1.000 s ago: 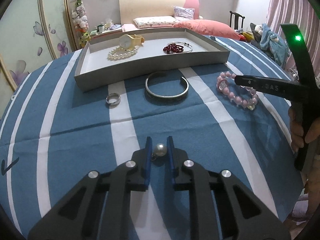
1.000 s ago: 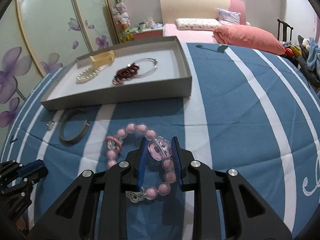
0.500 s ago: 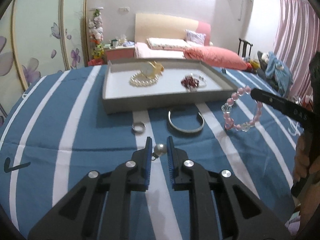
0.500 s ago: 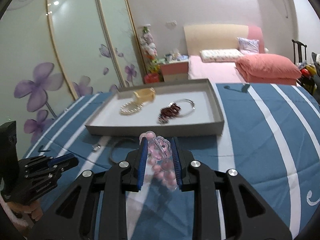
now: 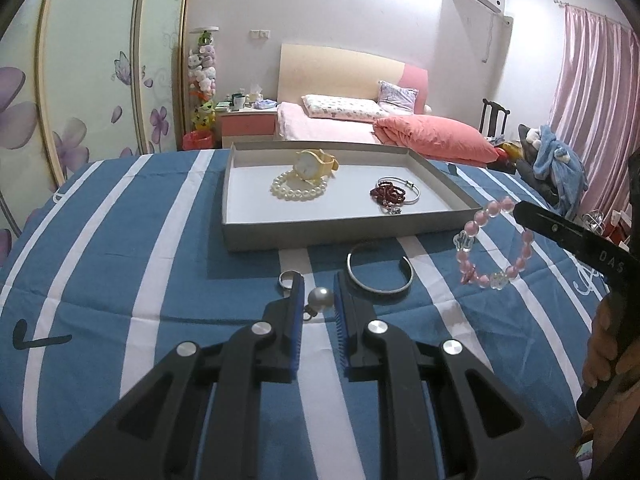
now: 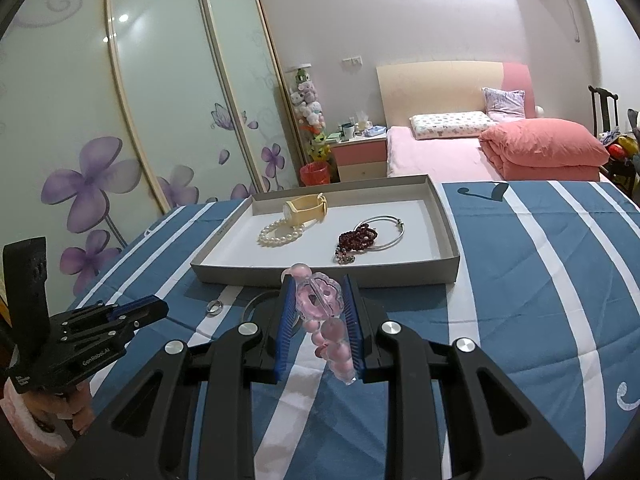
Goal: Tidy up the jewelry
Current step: 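Drop the pink bracelet into the tray with the right tool while the left tool drops the charm, then move the right tool to the silver cuff bangle while the left tool moves to the silver ring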
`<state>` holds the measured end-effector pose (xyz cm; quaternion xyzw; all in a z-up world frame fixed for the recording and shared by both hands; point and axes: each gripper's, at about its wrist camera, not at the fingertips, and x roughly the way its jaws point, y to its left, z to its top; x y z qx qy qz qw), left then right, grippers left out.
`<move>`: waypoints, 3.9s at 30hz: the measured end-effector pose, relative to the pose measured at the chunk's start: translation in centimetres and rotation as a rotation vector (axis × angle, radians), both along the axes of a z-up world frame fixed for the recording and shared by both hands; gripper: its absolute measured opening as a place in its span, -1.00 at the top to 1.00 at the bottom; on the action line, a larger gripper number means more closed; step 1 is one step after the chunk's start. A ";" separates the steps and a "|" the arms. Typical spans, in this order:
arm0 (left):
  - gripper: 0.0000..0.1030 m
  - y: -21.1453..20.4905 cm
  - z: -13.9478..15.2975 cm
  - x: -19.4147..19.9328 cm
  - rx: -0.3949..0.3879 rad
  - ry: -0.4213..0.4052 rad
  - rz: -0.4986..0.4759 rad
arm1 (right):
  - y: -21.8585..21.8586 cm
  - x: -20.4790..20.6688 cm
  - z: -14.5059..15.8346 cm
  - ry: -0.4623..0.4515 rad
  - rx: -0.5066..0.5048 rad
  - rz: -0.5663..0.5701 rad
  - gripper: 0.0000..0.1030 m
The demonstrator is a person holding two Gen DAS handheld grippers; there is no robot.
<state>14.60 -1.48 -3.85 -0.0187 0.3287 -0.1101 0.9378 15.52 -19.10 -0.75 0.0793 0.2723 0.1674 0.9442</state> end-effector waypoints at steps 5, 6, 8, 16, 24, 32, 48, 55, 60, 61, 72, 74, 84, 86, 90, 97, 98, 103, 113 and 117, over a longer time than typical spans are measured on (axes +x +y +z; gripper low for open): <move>0.70 -0.2 0.0 0.1 0.001 -0.002 0.001 | -0.1 -0.1 0.2 -0.006 0.009 -0.005 0.51; 0.70 -0.2 0.0 0.1 0.002 -0.004 0.000 | -0.1 -0.2 0.3 -0.009 0.013 -0.007 0.51; 0.70 -0.4 0.4 0.3 0.007 -0.017 0.000 | -0.2 -0.3 0.6 -0.022 0.021 -0.014 0.51; 0.70 -1.2 3.7 1.6 0.021 -0.135 0.013 | -0.2 -0.1 2.8 -0.122 0.016 -0.057 0.51; 0.70 -1.6 6.0 4.3 0.007 -0.220 0.044 | 0.9 2.0 5.1 -0.212 -0.004 -0.069 0.51; 0.70 -2.4 6.9 7.5 0.013 -0.259 0.051 | 1.6 4.7 5.9 -0.241 -0.011 -0.074 0.51; 0.70 -3.1 4.5 13.0 0.020 -0.237 0.061 | 2.2 10.2 2.9 -0.175 0.002 -0.109 0.51; 0.69 -3.3 2.7 14.8 0.033 -0.197 0.056 | 2.4 12.1 0.5 -0.097 -0.012 -0.104 0.51; 0.69 -3.5 1.9 15.4 0.041 -0.179 0.056 | 2.5 13.0 -0.5 -0.048 -0.016 -0.108 0.50; 0.69 -3.5 1.8 15.5 0.041 -0.176 0.055 | 2.4 13.1 -0.8 -0.035 -0.019 -0.113 0.50; 0.69 -3.7 1.1 16.1 0.051 -0.158 0.054 | 1.5 12.9 -0.6 -0.048 -0.011 -0.149 0.14; 0.68 -3.8 1.0 16.2 0.055 -0.158 0.057 | 1.6 13.1 -0.5 -0.047 -0.011 -0.152 0.14; 0.36 -3.9 1.2 16.4 0.060 -0.164 0.069 | 1.3 13.2 -0.3 -0.058 -0.022 -0.148 0.14; 0.36 -3.8 1.3 16.3 0.059 -0.161 0.071 | 1.3 13.2 -0.3 -0.059 -0.024 -0.148 0.14; 0.36 -3.2 1.6 15.8 0.063 -0.164 0.081 | 1.3 12.9 -0.1 -0.057 -0.031 -0.148 0.14; 0.35 -0.6 2.1 13.0 0.080 -0.157 0.107 | 2.1 10.2 -0.5 -0.014 -0.069 -0.103 0.14; 0.30 0.0 2.0 12.5 0.083 -0.152 0.113 | 2.3 9.8 -0.8 0.000 -0.073 -0.090 0.14; 0.25 2.8 1.5 9.6 0.104 -0.120 0.140 | 3.5 7.2 -2.7 0.110 -0.109 -0.032 0.14; 0.20 6.8 1.2 6.3 0.081 -0.089 0.186 | 8.3 3.2 -5.6 0.244 -0.148 0.015 -0.09; 0.18 7.7 1.4 5.8 0.072 -0.092 0.198 | 10.1 2.9 -6.0 0.275 -0.169 -0.018 -0.33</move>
